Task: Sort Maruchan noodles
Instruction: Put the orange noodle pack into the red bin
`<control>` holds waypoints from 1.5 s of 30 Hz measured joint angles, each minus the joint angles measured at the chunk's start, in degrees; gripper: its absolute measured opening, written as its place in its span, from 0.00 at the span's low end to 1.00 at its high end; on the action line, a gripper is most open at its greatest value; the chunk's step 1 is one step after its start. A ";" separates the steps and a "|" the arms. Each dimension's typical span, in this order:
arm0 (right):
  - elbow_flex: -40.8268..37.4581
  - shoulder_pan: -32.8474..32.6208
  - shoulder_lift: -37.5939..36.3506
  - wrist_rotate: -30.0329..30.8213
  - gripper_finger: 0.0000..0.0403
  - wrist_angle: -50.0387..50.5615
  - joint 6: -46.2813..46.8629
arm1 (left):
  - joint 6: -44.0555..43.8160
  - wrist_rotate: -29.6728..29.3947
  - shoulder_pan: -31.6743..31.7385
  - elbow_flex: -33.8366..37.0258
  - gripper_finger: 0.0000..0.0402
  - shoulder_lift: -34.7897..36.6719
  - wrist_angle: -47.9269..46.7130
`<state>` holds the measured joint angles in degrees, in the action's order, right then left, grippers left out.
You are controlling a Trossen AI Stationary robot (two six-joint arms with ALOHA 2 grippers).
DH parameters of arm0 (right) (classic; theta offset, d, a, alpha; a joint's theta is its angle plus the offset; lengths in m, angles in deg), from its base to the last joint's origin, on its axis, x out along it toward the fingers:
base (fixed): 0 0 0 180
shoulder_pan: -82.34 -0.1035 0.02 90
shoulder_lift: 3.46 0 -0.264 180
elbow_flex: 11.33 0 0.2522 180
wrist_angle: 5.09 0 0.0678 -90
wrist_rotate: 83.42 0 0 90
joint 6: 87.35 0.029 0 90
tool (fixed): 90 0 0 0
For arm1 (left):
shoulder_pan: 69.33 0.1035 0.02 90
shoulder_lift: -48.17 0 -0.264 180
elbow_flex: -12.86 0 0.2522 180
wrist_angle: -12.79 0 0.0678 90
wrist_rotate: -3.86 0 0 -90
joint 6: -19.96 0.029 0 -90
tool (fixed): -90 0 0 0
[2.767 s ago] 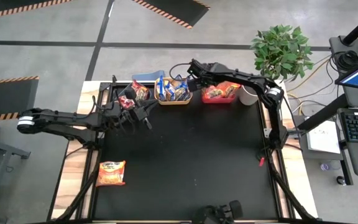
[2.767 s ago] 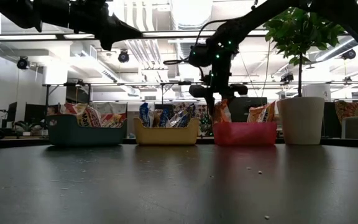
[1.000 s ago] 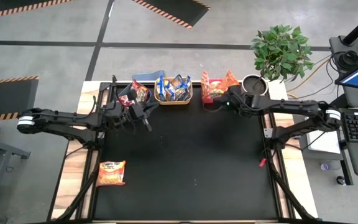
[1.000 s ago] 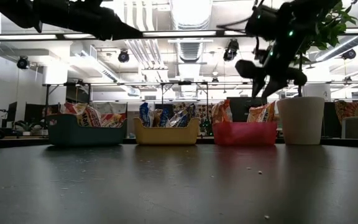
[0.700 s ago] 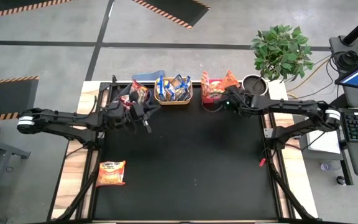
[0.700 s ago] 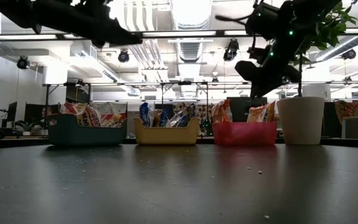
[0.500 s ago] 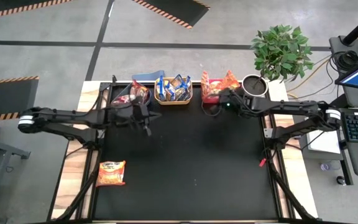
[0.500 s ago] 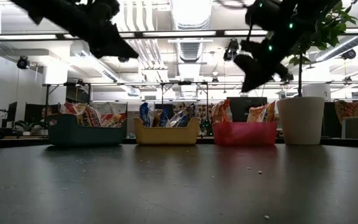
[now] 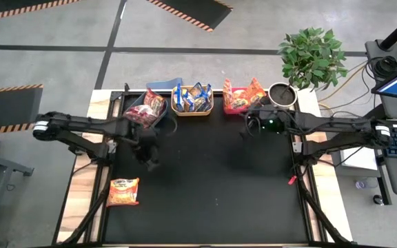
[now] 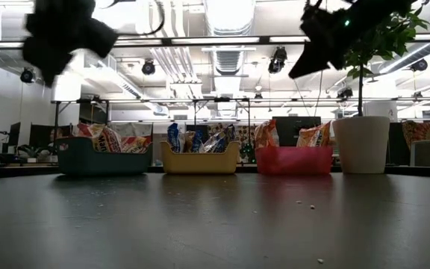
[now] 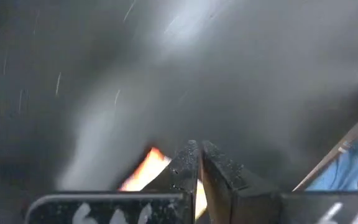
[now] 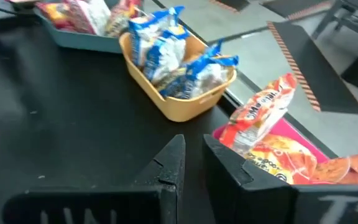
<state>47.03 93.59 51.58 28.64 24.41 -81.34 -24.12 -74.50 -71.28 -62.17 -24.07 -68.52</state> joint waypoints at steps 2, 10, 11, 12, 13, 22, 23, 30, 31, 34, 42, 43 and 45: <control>-0.16 -1.34 -1.34 -0.04 0.11 0.44 0.40 | -9.61 -0.08 -3.23 0.48 0.02 -1.91 -3.47; -1.13 -6.96 -3.74 -0.17 0.11 1.18 0.87 | -31.93 -1.80 -16.58 3.94 0.11 -8.46 -5.84; -1.13 -7.51 -3.92 -0.17 0.11 1.14 0.87 | -32.98 -1.90 -17.61 4.29 0.13 -9.40 -5.84; -1.13 -8.03 -4.10 -0.18 0.11 1.15 0.87 | -33.79 -1.90 -18.47 4.42 0.15 -10.33 -5.76; -1.13 -8.48 -4.18 -0.06 0.11 1.13 0.93 | -34.51 -1.96 -19.23 4.42 0.17 -11.14 -5.67; -1.13 -10.19 -4.36 -0.05 0.11 1.12 1.59 | -33.73 -2.68 -21.69 4.42 0.41 -19.90 -4.43; -1.13 -10.15 -4.36 -0.04 0.11 1.10 1.59 | -33.02 -2.40 -21.73 4.40 0.43 -20.79 -3.79; -1.13 -10.15 -4.36 -0.04 0.11 1.10 1.53 | -27.12 -1.33 -21.69 4.40 0.49 -25.92 -0.83; -1.13 -10.15 -4.36 -0.04 0.11 1.10 1.52 | -26.63 -1.27 -21.69 4.40 0.49 -26.41 -0.76; -1.13 -10.15 -4.36 -0.04 0.11 1.10 1.51 | -25.32 -1.16 -21.69 4.40 0.49 -27.39 -0.36; -1.13 -10.15 -4.36 -0.04 0.11 1.08 1.50 | -22.49 -1.11 -21.69 4.40 0.47 -29.78 0.44; -1.13 -10.15 -4.36 -0.04 0.11 1.09 1.50 | -22.34 -1.07 -21.69 4.40 0.46 -29.97 0.56; -1.13 -10.15 -4.36 -0.04 0.11 1.08 1.49 | -21.85 -1.01 -21.69 4.40 0.44 -30.18 0.59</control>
<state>45.90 83.44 47.21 28.60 25.49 -79.85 -45.98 -75.51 -92.97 -57.77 -54.24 -67.93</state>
